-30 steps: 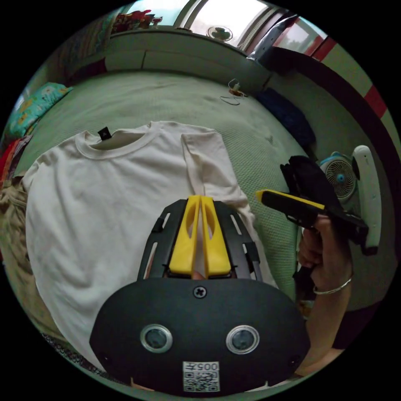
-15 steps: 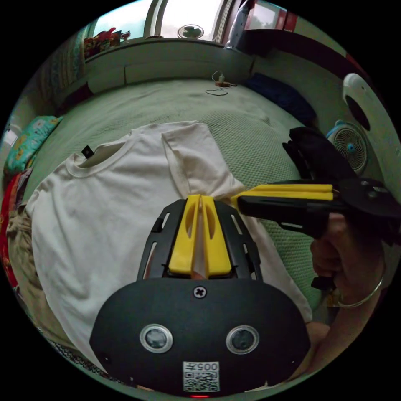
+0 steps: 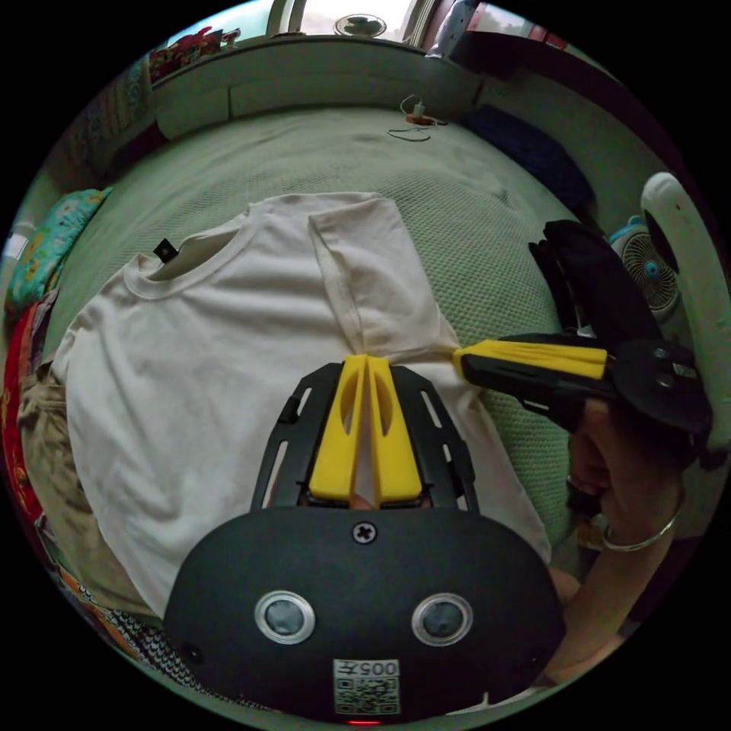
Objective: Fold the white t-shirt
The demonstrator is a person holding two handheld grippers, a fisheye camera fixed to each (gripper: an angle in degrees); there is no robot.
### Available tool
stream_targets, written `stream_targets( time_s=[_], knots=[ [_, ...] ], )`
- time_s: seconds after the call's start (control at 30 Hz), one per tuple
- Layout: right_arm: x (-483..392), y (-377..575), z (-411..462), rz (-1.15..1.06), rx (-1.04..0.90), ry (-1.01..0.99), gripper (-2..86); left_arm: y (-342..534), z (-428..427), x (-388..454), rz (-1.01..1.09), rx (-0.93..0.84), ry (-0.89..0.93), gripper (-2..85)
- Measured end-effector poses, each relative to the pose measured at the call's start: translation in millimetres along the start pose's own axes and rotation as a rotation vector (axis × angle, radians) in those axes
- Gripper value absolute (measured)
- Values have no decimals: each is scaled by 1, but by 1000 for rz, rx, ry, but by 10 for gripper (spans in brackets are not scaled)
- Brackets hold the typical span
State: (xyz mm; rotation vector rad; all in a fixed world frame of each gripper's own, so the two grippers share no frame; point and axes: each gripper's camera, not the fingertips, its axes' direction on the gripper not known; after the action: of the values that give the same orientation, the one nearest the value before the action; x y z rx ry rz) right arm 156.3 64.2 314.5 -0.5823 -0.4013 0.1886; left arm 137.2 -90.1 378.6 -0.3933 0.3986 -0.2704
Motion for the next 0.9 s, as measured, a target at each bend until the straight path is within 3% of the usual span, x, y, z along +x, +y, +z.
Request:
stream_targets(
  time_s=[0.2,0.4,0.9],
  knots=[
    [-3,6,-24,9,95,20,-11,3,-6,6,-32,126,-76,-6],
    [-3,3,-16,24,59,45,-8,0,9,5,-68,68,65,-6],
    [2,3,-19,61,72,17,-13,2,29,26,4,21,-28,-5]
  ],
)
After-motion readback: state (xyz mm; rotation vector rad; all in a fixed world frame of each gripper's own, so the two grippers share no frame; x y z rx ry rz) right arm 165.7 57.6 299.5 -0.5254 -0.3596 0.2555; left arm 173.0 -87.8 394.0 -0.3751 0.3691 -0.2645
